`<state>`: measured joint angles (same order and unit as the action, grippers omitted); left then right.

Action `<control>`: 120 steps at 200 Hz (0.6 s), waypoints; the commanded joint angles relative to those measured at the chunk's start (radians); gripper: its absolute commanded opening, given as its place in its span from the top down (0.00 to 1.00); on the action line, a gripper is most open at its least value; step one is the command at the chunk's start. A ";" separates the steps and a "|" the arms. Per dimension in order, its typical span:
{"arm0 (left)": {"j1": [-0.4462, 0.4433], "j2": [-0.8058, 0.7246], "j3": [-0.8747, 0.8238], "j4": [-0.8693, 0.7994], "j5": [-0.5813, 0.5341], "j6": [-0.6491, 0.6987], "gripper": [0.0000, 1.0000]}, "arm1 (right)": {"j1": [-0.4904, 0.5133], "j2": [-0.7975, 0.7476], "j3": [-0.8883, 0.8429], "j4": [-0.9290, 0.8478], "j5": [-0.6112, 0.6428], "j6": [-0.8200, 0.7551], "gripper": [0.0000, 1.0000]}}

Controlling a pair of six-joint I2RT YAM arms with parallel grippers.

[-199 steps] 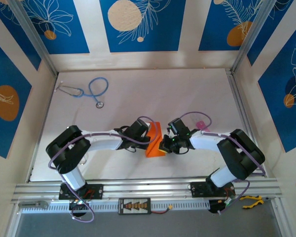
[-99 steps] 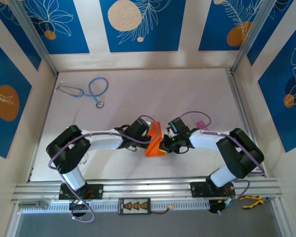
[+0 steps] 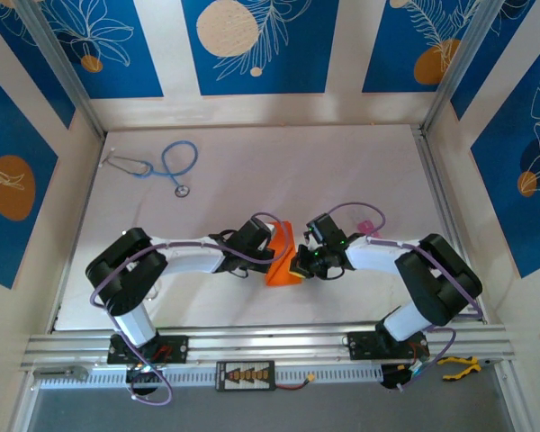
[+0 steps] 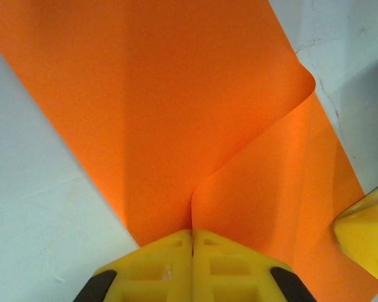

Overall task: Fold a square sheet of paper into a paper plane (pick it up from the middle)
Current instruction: Fold the triangle a second time at the center of the table.

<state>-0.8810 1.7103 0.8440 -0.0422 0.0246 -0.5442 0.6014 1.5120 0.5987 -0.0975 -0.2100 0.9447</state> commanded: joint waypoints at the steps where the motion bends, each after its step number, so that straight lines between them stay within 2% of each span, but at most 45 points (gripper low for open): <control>1: 0.007 -0.002 -0.016 -0.016 -0.011 -0.008 1.00 | -0.006 -0.038 0.034 0.039 -0.041 0.014 1.00; 43: 0.007 0.009 0.001 -0.015 -0.003 -0.001 1.00 | 0.001 -0.021 0.075 0.107 -0.081 0.037 1.00; 120: 0.008 0.010 0.003 -0.019 -0.003 0.003 1.00 | 0.027 0.122 0.092 0.176 -0.095 0.074 1.00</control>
<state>-0.8791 1.7103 0.8440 -0.0452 0.0242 -0.5438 0.6182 1.5887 0.6922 0.0677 -0.2955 0.9974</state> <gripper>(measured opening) 0.048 0.057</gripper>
